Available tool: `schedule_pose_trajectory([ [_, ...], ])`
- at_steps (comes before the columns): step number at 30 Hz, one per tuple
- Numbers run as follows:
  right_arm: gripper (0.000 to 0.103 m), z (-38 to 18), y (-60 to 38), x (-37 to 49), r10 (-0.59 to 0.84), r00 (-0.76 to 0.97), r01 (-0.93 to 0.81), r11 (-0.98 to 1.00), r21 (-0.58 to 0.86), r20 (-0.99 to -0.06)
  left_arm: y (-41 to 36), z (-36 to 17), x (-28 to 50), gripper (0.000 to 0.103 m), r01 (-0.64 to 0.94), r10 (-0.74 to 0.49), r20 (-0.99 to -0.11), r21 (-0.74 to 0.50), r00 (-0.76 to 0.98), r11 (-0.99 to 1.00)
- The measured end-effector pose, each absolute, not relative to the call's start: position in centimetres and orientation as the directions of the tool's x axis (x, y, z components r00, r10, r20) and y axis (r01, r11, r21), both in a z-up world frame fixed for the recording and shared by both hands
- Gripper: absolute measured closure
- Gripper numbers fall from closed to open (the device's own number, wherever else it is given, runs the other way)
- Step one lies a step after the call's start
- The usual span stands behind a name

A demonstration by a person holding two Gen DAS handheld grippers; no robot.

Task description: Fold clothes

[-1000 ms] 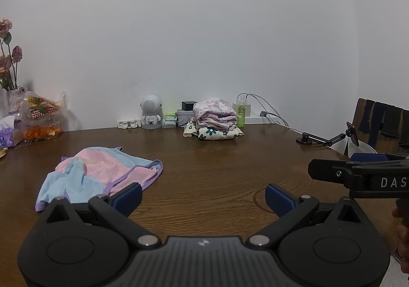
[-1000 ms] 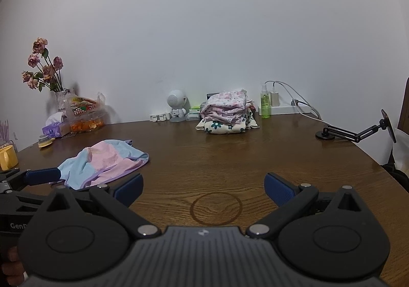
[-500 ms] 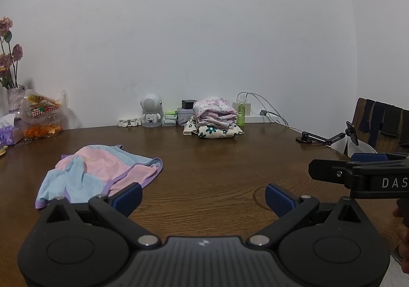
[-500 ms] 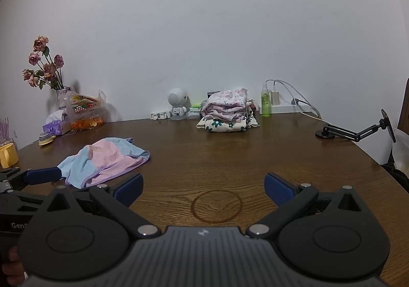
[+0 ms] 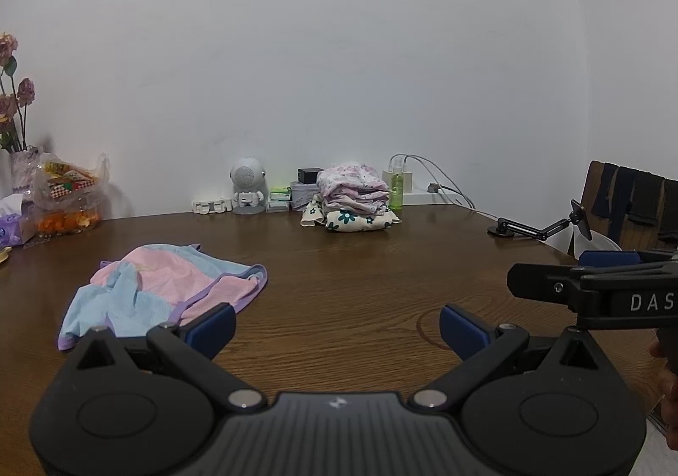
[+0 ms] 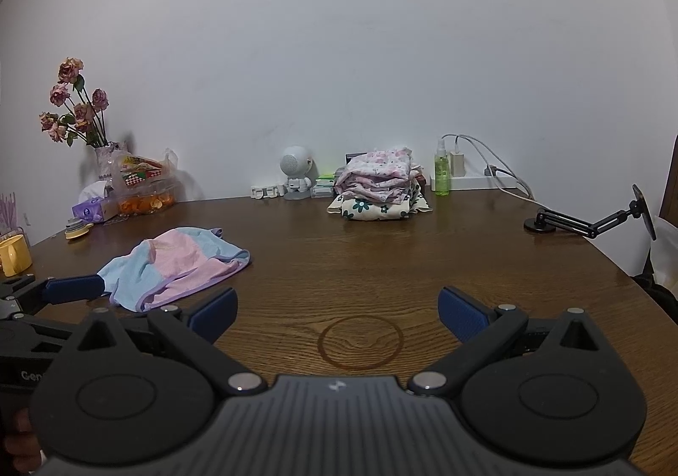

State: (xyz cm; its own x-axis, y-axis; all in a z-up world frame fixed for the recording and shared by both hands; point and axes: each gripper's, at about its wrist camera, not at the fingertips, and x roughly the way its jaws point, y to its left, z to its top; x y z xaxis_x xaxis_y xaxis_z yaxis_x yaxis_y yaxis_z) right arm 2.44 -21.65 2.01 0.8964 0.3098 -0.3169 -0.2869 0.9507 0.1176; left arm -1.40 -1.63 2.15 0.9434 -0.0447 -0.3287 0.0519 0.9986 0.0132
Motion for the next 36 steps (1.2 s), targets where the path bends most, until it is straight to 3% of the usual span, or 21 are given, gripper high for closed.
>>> schedule_pose_trajectory([
  [36,0.000,1.90,-21.70,2.48,0.312,0.894,-0.288,0.950,0.123,-0.320,-0.97,1.90,-1.31,0.000,0.014,-0.013,-0.342,0.000,0.939,1.000],
])
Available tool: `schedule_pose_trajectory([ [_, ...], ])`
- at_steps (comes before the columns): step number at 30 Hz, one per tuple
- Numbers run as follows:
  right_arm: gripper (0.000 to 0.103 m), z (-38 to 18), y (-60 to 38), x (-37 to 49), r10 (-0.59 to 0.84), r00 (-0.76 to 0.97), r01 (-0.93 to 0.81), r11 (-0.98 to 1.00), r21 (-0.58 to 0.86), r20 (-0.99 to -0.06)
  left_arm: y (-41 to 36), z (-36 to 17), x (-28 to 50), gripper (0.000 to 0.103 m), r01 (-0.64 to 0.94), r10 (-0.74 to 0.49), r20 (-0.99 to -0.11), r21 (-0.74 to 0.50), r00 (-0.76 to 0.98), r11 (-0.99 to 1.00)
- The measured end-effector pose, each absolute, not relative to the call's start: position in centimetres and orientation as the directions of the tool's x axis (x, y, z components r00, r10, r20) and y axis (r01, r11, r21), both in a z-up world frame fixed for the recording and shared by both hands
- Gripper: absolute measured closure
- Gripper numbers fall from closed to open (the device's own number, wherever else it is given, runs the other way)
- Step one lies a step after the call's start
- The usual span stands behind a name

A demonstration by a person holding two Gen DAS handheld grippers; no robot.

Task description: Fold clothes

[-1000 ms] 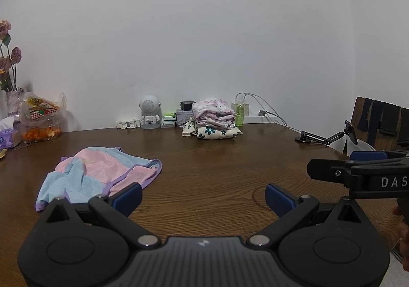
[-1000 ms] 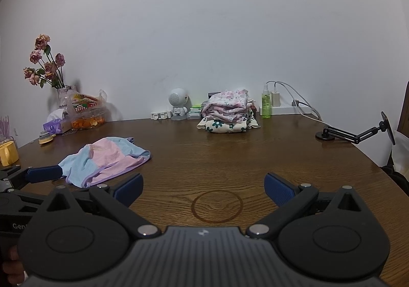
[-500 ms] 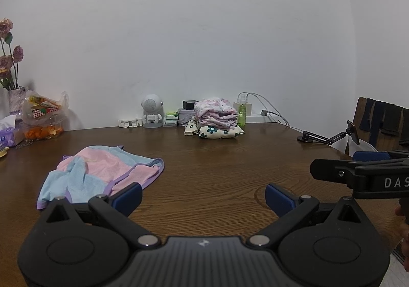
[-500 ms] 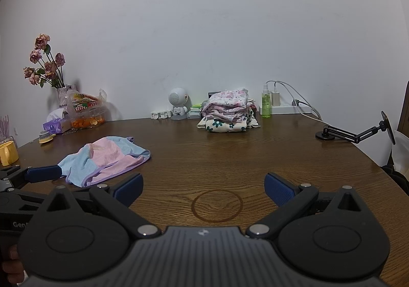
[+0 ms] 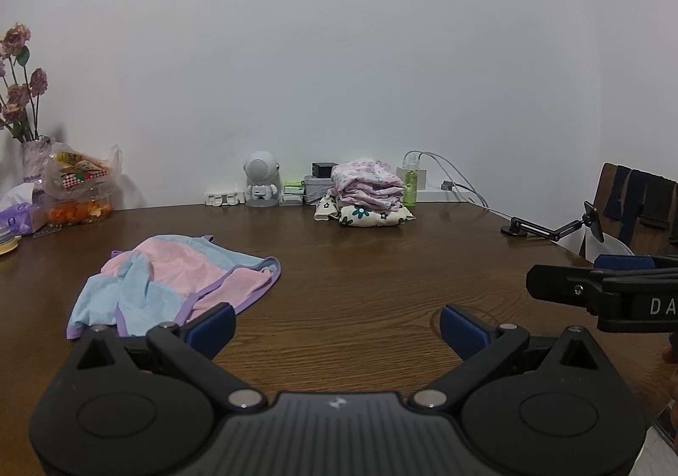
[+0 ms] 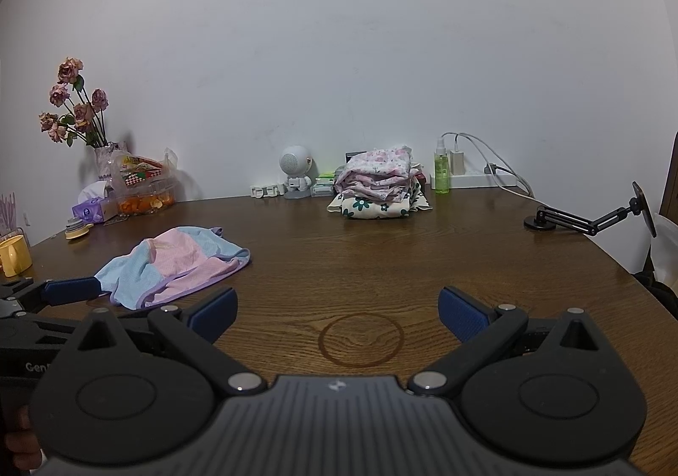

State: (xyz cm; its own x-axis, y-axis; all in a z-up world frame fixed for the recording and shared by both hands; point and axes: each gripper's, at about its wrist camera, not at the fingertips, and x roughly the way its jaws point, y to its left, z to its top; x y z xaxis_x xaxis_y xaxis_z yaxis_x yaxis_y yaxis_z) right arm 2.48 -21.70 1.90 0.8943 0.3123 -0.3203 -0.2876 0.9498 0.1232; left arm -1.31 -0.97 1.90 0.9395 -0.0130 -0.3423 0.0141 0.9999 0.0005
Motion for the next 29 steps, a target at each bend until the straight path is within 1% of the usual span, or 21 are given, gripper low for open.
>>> schedule_pose_trajectory([
  [6,0.000,1.80,-21.66,2.53,0.313,0.893,-0.286,0.950,0.127,-0.325,-1.05,1.82,-1.16,0.000,-0.007,0.010,-0.345,0.011,0.938,1.000],
  [18,0.000,1.68,-21.70,2.55,0.316,0.889,-0.289,0.948,0.131,-0.332,-0.80,1.74,-1.14,0.000,-0.014,0.015,-0.350,0.007,0.937,1.000],
  [22,0.000,1.66,-21.71,2.64,0.317,0.887,-0.289,0.948,0.132,-0.336,-0.77,1.85,-1.05,0.000,-0.037,0.041,-0.352,0.018,0.935,0.999],
  [29,0.000,1.61,-21.69,2.64,0.319,0.884,-0.290,0.947,0.136,-0.342,-0.52,1.74,-0.62,0.000,-0.055,0.056,-0.375,0.014,0.925,0.998],
])
